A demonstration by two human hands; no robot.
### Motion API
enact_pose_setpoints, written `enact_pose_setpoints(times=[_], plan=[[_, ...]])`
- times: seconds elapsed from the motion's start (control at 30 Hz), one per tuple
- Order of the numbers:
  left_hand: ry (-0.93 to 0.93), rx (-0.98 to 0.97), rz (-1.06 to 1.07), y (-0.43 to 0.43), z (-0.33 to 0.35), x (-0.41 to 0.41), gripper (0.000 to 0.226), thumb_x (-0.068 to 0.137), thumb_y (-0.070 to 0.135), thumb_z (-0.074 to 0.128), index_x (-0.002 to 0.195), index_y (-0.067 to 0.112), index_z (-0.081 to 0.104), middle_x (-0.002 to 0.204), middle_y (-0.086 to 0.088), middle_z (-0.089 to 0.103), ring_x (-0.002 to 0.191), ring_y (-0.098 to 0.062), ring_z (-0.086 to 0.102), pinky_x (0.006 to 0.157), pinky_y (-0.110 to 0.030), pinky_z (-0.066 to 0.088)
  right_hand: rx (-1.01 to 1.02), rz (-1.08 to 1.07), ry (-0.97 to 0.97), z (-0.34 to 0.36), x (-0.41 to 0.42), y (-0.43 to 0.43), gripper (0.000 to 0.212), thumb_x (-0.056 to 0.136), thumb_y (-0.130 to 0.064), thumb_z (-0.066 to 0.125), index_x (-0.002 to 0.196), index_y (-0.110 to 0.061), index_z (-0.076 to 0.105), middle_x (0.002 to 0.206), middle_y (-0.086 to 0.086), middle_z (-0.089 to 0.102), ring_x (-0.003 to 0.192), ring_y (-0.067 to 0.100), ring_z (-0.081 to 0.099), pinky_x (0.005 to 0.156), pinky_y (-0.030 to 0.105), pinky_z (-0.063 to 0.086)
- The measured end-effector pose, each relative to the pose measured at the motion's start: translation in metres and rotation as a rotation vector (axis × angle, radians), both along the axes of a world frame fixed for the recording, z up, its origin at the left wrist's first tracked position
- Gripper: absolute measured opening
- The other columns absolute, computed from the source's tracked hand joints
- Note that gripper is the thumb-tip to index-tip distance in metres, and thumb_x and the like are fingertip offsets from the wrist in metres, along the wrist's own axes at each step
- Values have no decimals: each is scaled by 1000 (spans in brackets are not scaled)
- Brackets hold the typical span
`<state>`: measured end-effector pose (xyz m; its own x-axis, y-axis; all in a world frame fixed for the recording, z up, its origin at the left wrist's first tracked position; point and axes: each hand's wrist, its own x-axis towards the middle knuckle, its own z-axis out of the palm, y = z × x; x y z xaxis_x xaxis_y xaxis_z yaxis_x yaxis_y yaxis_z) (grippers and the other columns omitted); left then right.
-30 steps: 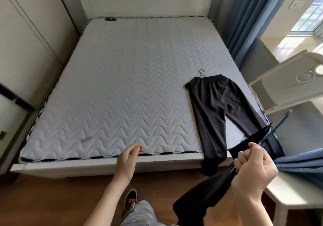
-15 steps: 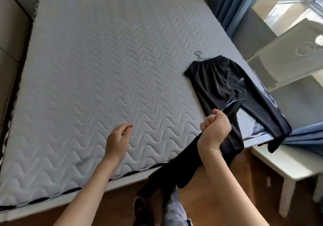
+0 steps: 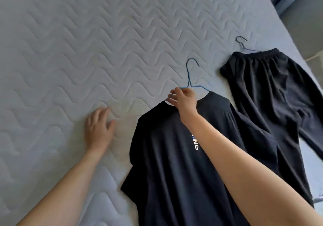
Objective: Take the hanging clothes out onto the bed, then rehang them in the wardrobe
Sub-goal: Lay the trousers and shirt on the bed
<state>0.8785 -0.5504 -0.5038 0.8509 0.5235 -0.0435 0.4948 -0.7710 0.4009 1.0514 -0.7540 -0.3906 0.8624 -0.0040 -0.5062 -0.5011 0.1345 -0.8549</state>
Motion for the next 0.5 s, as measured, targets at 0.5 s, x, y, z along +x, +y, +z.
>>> enact_pose_setpoints(times=[0.5], plan=[[-118,226,50,3,-56,-3,48,93,35,41,131,14,61,139,-12,55,123,-40,50,103,-50,37,-281,44,-26,-89,170,93,24,91,-1,49,69,0,59,64,9,61,51,15,61,50,21,52]])
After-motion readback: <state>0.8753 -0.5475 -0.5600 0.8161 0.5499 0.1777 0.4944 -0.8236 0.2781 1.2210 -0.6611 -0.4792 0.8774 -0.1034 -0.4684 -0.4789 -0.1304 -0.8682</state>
